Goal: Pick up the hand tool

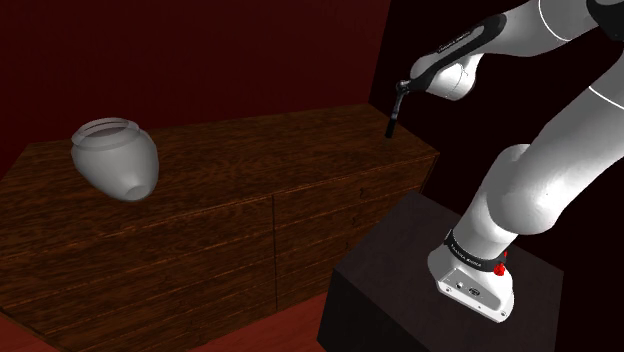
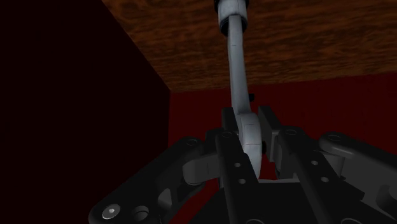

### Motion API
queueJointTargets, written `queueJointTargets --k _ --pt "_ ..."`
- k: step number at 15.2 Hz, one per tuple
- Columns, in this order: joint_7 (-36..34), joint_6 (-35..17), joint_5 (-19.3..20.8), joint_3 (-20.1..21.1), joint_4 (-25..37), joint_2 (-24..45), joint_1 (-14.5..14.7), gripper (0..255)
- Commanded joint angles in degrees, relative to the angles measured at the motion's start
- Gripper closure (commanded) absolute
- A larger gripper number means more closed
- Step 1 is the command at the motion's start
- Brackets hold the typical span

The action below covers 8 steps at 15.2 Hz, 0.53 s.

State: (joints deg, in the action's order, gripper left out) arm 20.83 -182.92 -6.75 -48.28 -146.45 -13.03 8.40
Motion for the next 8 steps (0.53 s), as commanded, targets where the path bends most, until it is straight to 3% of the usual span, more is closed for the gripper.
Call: queueJointTargets --k 1,6,8 --pt "-1.46 1.84 1.31 4.30 0.71 -0.51 -4.45 255" --pt "-4.99 6.11 4.93 11.31 2.23 -2.53 -11.88 255" --pt "-5.14 6.24 5.09 11.44 2.28 -2.60 -12.03 255"
